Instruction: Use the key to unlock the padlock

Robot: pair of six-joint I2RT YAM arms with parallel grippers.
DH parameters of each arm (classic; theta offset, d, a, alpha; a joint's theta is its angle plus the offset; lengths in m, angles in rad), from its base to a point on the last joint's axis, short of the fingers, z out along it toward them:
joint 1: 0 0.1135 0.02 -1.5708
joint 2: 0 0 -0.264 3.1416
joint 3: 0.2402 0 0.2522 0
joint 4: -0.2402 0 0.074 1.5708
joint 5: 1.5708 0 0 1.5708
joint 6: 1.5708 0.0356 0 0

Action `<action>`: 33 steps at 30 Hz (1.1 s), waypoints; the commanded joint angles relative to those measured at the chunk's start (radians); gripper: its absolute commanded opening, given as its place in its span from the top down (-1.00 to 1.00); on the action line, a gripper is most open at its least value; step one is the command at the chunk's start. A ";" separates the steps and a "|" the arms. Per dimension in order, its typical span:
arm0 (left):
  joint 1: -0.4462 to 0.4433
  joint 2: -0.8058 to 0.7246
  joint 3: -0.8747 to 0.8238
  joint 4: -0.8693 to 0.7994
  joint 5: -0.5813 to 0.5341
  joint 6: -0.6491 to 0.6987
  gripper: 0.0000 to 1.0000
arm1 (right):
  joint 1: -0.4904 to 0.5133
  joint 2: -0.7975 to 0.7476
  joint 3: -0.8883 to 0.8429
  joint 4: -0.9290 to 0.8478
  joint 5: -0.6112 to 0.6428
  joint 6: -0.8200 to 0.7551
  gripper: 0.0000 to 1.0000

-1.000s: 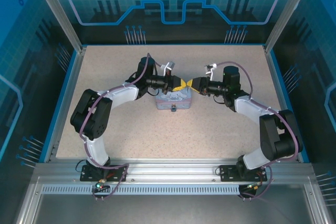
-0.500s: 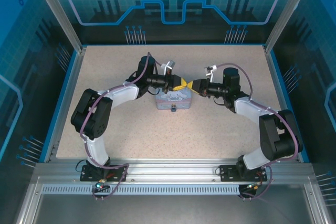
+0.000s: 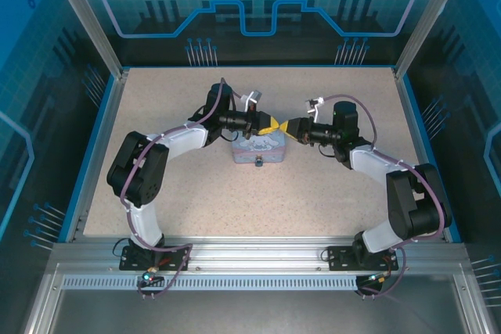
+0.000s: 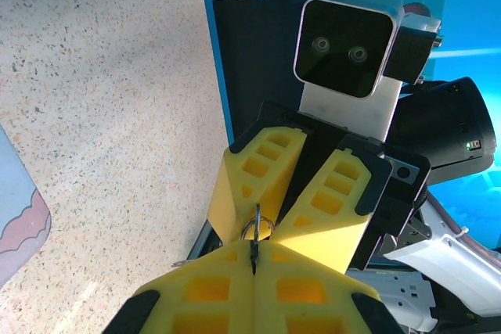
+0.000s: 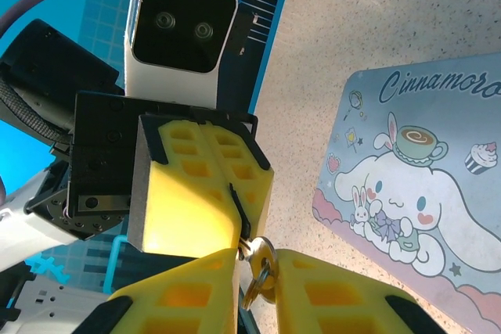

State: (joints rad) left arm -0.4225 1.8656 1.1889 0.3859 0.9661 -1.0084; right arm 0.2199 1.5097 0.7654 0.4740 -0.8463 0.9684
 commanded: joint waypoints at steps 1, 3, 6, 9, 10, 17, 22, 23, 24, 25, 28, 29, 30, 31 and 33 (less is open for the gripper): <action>0.005 0.012 0.017 -0.005 0.016 0.034 1.00 | -0.008 -0.008 0.000 0.039 -0.018 0.014 0.62; 0.004 0.013 0.015 -0.004 0.014 0.033 1.00 | -0.009 -0.006 0.000 0.039 -0.018 0.015 0.63; 0.004 0.013 0.015 -0.004 0.016 0.034 1.00 | -0.010 -0.006 -0.004 0.040 -0.017 0.016 0.69; 0.005 0.012 0.016 -0.010 0.017 0.039 1.00 | -0.013 -0.009 -0.009 0.040 -0.016 0.018 0.68; 0.005 0.012 0.015 -0.011 0.018 0.042 1.00 | -0.015 -0.011 -0.010 0.040 -0.017 0.019 0.69; 0.004 0.011 0.011 -0.012 0.016 0.046 1.00 | -0.022 -0.015 -0.015 0.041 -0.017 0.021 0.76; 0.004 0.009 0.011 -0.016 0.018 0.047 1.00 | -0.025 -0.014 -0.013 0.043 -0.020 0.023 0.86; 0.004 0.009 0.012 -0.018 0.017 0.050 1.00 | -0.025 -0.013 -0.013 0.044 -0.019 0.023 0.91; 0.004 0.009 0.011 -0.019 0.017 0.050 1.00 | -0.025 -0.014 -0.014 0.045 -0.021 0.023 0.95; 0.004 0.010 0.010 -0.019 0.017 0.050 1.00 | -0.025 -0.014 -0.014 0.047 -0.022 0.024 0.99; 0.004 0.012 0.010 -0.018 0.016 0.049 1.00 | -0.024 -0.014 -0.017 0.053 -0.027 0.026 1.00; 0.004 0.009 0.009 -0.015 0.013 0.048 1.00 | -0.024 -0.016 -0.021 0.061 -0.028 0.028 1.00; 0.005 0.006 0.007 -0.011 0.006 0.046 0.92 | -0.026 -0.018 -0.025 0.064 -0.027 0.029 1.00; 0.007 0.000 -0.002 0.007 -0.008 0.039 0.62 | -0.025 -0.023 -0.030 0.061 -0.018 0.029 1.00; 0.019 -0.030 -0.045 0.093 -0.057 -0.005 0.14 | -0.025 -0.031 -0.044 0.047 -0.002 0.029 1.00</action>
State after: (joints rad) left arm -0.4213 1.8648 1.1809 0.4049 0.9520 -0.9936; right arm 0.2062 1.5082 0.7467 0.5026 -0.8455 0.9951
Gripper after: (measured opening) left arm 0.360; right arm 0.050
